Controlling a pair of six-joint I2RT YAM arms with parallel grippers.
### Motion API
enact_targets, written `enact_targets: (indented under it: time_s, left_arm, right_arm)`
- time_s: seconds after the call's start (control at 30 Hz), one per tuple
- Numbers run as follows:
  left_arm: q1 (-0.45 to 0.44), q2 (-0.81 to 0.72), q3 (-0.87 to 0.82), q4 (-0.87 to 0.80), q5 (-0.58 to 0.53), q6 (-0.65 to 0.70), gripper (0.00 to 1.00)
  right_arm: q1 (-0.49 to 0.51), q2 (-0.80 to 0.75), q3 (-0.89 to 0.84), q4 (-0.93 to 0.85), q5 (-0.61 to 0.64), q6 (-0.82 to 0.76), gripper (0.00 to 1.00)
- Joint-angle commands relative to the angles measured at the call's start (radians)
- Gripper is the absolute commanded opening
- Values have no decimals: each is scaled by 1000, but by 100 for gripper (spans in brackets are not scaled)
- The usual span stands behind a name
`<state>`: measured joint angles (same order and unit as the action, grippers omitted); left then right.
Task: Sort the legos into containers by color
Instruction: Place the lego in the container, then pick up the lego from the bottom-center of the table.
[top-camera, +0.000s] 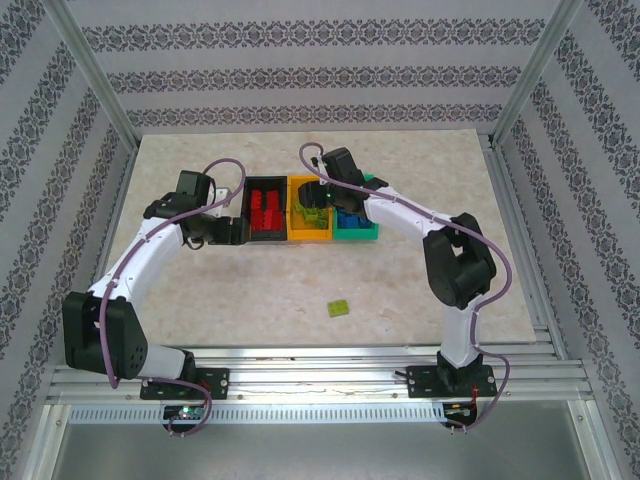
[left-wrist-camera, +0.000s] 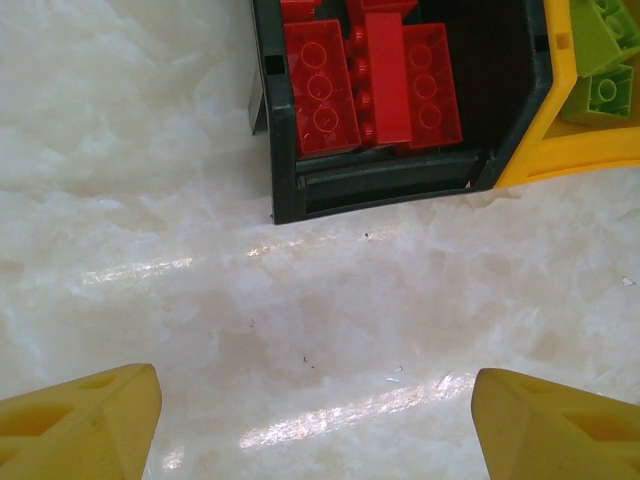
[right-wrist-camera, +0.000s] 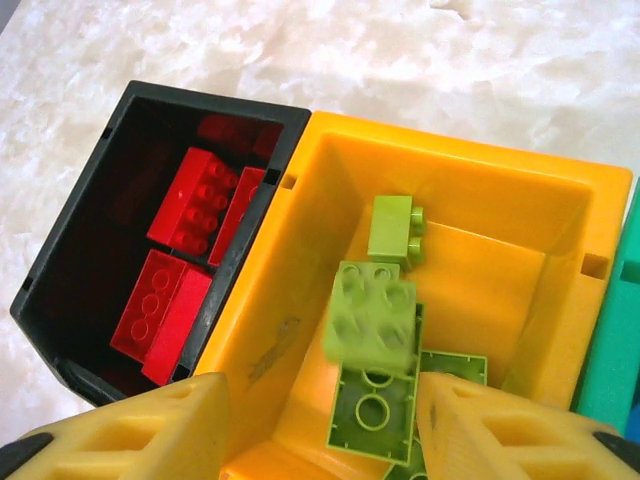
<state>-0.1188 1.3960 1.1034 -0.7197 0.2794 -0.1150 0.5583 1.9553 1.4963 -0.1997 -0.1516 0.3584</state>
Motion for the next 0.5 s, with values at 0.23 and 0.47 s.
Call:
enact_targets:
  time_s: [0.23,0.47]
  left_arm:
    - [-12,-5,12,-37,3,18,82]
    - [-13,-14,13,-38,-6,20,81]
  right_arm:
    - [45,-228,-294,21,-20,-29,54]
    - [104,-445,-549,-3,28,-39,54]
